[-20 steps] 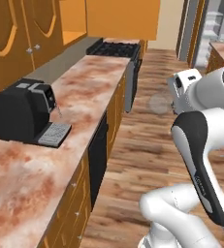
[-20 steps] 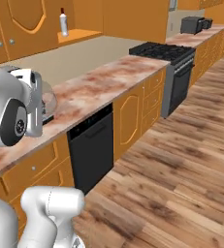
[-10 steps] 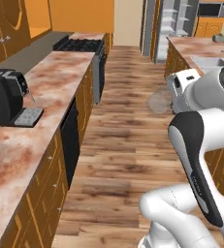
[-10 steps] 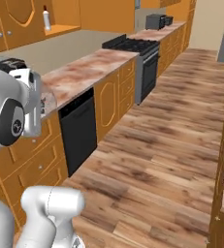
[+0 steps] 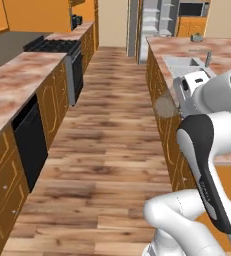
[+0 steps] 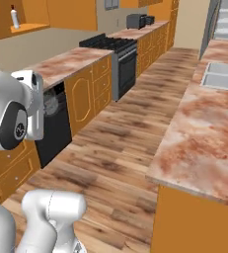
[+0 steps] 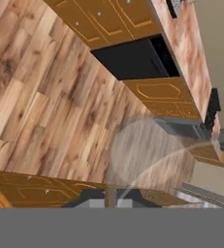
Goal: There is a bowl on the dining counter. Grab a lemon wedge from the fridge and place it in the bowl. Then get the liquor bottle and glass cup from the cabinet and place them next to the bowl.
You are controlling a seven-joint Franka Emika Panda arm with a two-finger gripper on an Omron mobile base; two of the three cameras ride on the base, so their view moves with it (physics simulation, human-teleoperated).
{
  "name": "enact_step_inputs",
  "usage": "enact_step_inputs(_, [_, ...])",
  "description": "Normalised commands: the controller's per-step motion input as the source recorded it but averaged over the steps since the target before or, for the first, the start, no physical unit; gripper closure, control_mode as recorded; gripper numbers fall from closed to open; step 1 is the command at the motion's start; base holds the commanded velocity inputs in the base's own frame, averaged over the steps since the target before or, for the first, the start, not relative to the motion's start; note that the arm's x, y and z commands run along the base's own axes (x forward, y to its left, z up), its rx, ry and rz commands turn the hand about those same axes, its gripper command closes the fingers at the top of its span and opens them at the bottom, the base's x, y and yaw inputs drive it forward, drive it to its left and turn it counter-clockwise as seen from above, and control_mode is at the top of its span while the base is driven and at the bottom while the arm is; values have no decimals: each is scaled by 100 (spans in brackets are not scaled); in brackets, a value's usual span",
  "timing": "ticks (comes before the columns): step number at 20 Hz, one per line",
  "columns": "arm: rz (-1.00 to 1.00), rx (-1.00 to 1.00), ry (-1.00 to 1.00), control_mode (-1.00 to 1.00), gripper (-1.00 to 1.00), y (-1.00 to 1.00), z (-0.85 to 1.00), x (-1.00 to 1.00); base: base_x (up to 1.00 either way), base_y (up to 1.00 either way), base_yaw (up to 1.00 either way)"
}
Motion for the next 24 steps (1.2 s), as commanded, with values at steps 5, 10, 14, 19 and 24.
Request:
enact_step_inputs(5, [0, 0, 0, 100, 100, 0, 0, 0, -34, -100, 0])
enact_step_inputs(10, [0, 0, 0, 100, 100, 0, 0, 0, -23, -100, 0])
enact_step_inputs(14, [0, 0, 0, 100, 100, 0, 0, 0, -22, -100, 0])
enact_step_inputs(19, [0, 0, 0, 100, 100, 0, 0, 0, -24, -100, 0])
enact_step_inputs(24, [0, 0, 0, 100, 100, 0, 0, 0, -16, -100, 0])
